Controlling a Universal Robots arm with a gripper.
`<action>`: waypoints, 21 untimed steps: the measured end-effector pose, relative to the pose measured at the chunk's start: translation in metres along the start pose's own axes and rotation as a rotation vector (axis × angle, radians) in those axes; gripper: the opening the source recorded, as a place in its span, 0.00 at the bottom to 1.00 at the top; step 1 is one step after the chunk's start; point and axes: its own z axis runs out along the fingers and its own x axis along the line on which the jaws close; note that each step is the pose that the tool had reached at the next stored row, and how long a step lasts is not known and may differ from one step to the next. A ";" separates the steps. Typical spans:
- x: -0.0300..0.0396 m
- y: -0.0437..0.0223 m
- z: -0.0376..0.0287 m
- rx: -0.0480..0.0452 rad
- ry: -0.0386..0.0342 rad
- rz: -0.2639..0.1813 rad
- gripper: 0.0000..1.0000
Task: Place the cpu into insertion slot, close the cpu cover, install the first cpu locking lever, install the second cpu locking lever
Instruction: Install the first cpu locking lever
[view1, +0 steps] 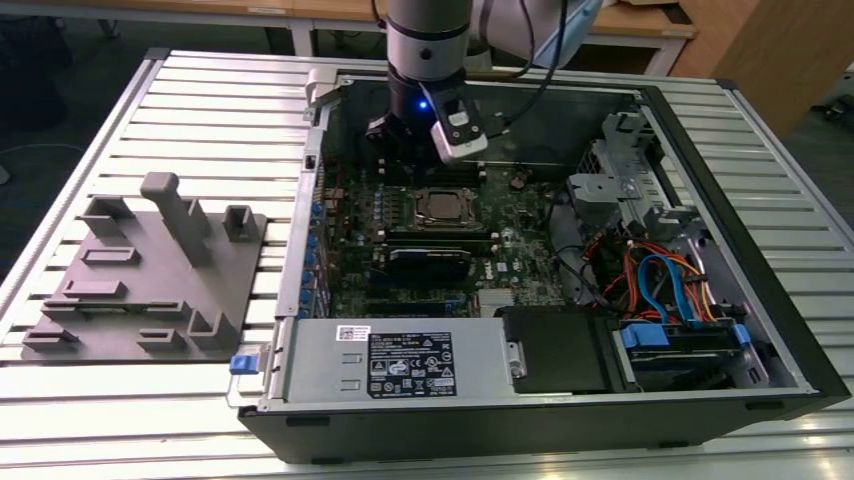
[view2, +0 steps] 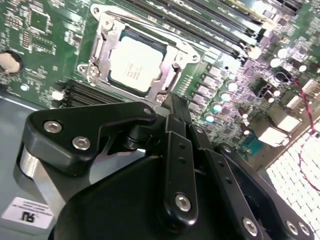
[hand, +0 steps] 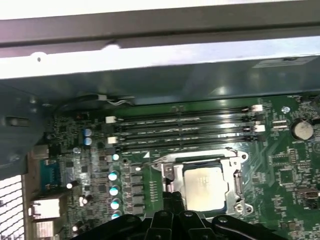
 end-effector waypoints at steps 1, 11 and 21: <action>0.0014 -0.0001 0.0000 -0.0001 0.0000 0.000 0.10; 0.0036 -0.0004 -0.0001 0.0000 0.0001 -0.001 0.10; 0.0099 -0.0010 -0.0003 0.0000 0.0001 -0.001 0.10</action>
